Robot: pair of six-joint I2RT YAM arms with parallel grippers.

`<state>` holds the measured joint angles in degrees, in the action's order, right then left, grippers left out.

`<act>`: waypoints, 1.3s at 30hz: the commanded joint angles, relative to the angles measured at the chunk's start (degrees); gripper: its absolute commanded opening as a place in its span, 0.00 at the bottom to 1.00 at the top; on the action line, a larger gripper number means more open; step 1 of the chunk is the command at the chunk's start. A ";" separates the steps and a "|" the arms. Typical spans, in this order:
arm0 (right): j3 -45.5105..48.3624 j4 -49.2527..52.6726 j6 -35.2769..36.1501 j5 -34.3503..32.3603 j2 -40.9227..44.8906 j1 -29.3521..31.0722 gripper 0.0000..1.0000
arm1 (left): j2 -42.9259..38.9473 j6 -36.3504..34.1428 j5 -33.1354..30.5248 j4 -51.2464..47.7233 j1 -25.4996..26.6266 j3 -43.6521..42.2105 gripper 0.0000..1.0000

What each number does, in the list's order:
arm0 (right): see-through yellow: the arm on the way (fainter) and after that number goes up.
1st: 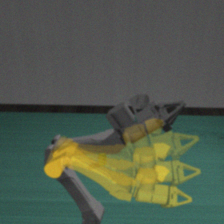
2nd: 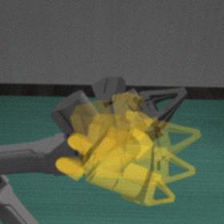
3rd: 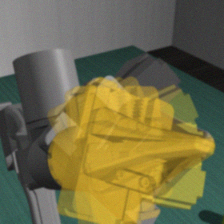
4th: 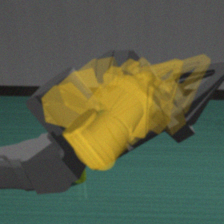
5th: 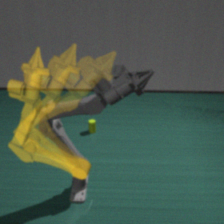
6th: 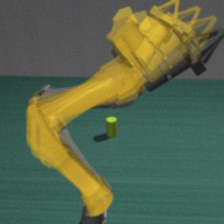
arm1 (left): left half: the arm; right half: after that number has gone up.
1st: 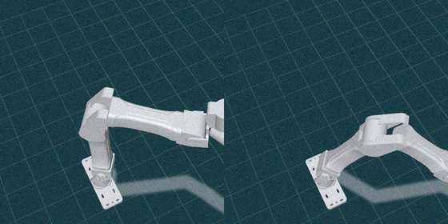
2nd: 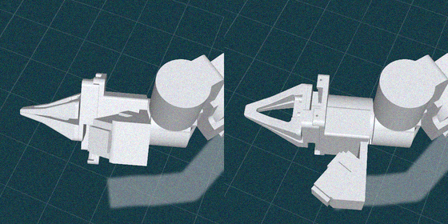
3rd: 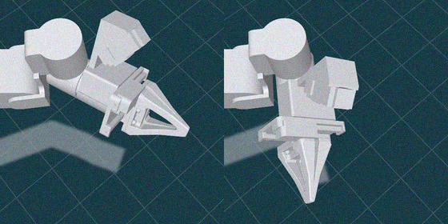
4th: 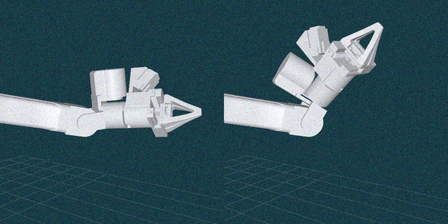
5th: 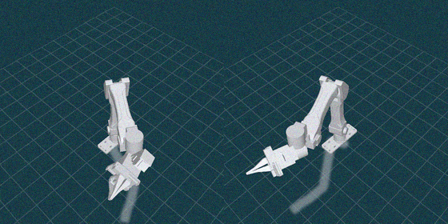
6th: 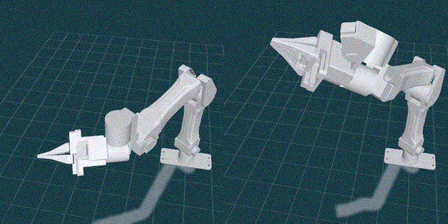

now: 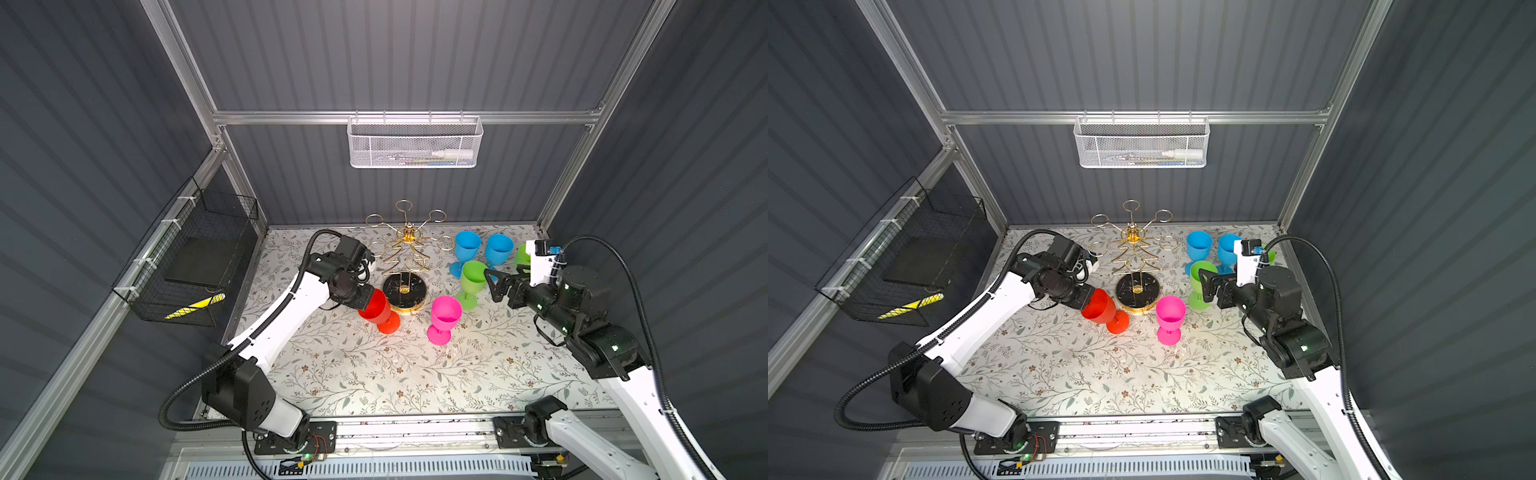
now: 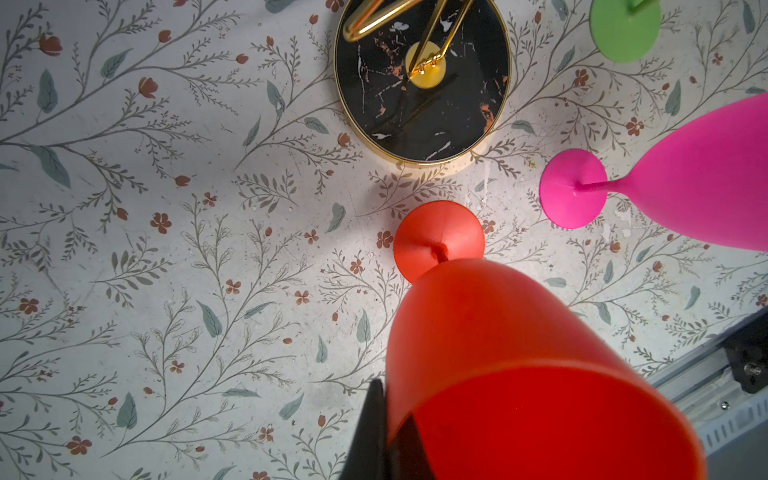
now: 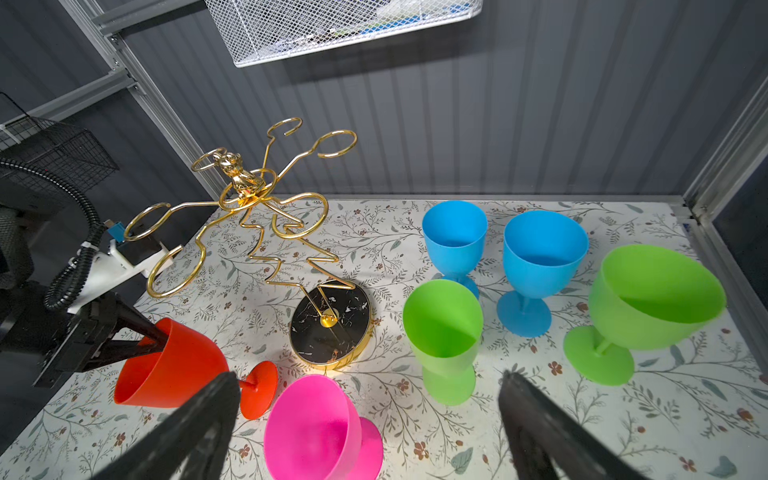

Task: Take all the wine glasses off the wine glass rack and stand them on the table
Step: 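Turn the red glass upright and set it on the table with the left gripper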

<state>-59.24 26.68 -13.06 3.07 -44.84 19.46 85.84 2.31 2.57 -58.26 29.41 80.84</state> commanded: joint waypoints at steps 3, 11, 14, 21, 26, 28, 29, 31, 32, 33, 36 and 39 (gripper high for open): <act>0.53 -0.99 -0.60 1.91 0.02 -0.92 0.99 | -0.69 1.03 -3.22 -2.50 0.63 1.12 0.00; 0.62 -1.66 -1.53 3.45 -0.51 -1.62 0.99 | -1.40 1.12 -7.14 -3.92 1.52 0.72 0.04; 0.60 -1.65 -1.88 3.61 -0.69 -1.79 0.99 | -1.64 0.95 -8.14 -4.00 1.51 -1.81 0.06; -0.30 -1.57 -2.65 4.48 -1.65 -2.24 0.99 | -1.90 1.27 -7.24 -1.57 1.45 -4.01 0.11; -0.59 -1.22 -2.94 4.49 -1.48 -2.50 0.99 | -1.73 1.11 -7.13 -0.69 1.49 -5.10 0.17; -0.69 -0.98 -2.95 4.42 -1.48 -2.65 0.99 | -2.24 1.11 -7.50 -0.49 1.53 -5.47 0.22; -0.65 -0.97 -2.99 4.44 -1.48 -2.68 0.99 | -2.51 1.26 -7.78 -0.35 1.52 -5.58 0.25; -0.70 -0.87 -3.06 4.47 -1.39 -2.85 0.99 | -3.72 1.40 -8.18 -0.19 1.53 -5.86 0.36; -0.61 -0.84 -3.02 4.48 -1.31 -2.94 0.99 | -4.36 1.47 -8.66 -0.19 1.53 -5.99 0.42; -0.61 -0.87 -2.89 4.62 -1.35 -3.03 0.99 | -5.21 1.64 -8.95 1.11 1.53 -6.27 0.49; -0.52 -0.88 -2.43 4.91 -1.30 -3.33 0.99 | -7.78 1.65 -9.81 2.91 1.49 -6.93 0.64; -0.44 -1.14 -1.67 5.11 -1.05 -3.77 0.99 | -10.97 1.50 -10.06 4.90 1.53 -7.70 0.99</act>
<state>-59.22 26.22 -15.46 7.51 -46.52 16.16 77.71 3.68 -6.48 -55.55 30.68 74.04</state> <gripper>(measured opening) 0.989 0.878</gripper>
